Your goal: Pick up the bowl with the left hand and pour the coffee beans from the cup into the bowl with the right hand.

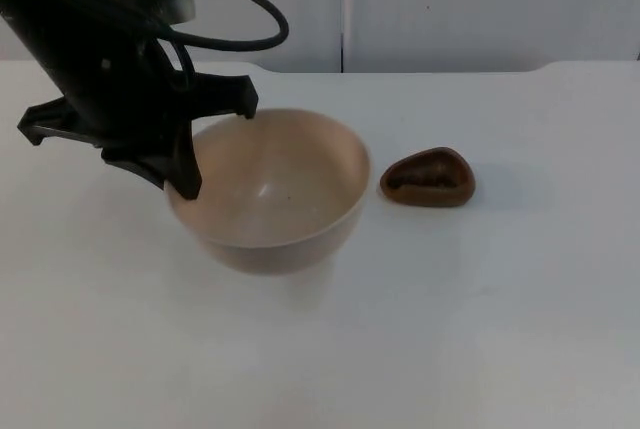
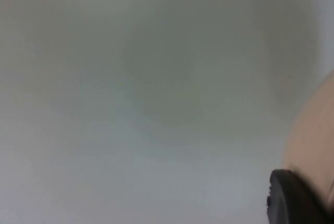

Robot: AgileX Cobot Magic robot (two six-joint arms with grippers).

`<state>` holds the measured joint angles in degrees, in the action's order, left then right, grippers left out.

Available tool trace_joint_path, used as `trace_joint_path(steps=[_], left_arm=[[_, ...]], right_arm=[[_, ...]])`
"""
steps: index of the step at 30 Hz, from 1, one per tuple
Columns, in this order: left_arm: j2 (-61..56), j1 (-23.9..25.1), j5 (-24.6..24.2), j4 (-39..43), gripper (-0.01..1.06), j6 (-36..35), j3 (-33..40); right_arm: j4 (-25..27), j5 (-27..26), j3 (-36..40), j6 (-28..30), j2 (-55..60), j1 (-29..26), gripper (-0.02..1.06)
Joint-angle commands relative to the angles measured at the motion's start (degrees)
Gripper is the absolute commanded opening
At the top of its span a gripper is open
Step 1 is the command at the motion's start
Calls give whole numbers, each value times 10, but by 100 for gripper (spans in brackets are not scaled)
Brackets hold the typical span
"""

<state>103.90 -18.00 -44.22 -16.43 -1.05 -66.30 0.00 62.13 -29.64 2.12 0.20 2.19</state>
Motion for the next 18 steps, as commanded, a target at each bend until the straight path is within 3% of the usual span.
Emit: trace_joint_path(steps=[1,6,14,18], left_arm=[[-7,1,-5,-7,0,2,-3],[-7,1,-1,-31,0,-5,-3],[-3,1,4,68,0,-203,-2],[-3,-8,13,115,0,-251,-2]], right_arm=[[0,-3,1,0,-2,-3,105],[14,-3,1,-4,-2,-3,105],[43,-4,1,-4,-2,-3,105],[44,-4,1,-4,-2,-3,105]])
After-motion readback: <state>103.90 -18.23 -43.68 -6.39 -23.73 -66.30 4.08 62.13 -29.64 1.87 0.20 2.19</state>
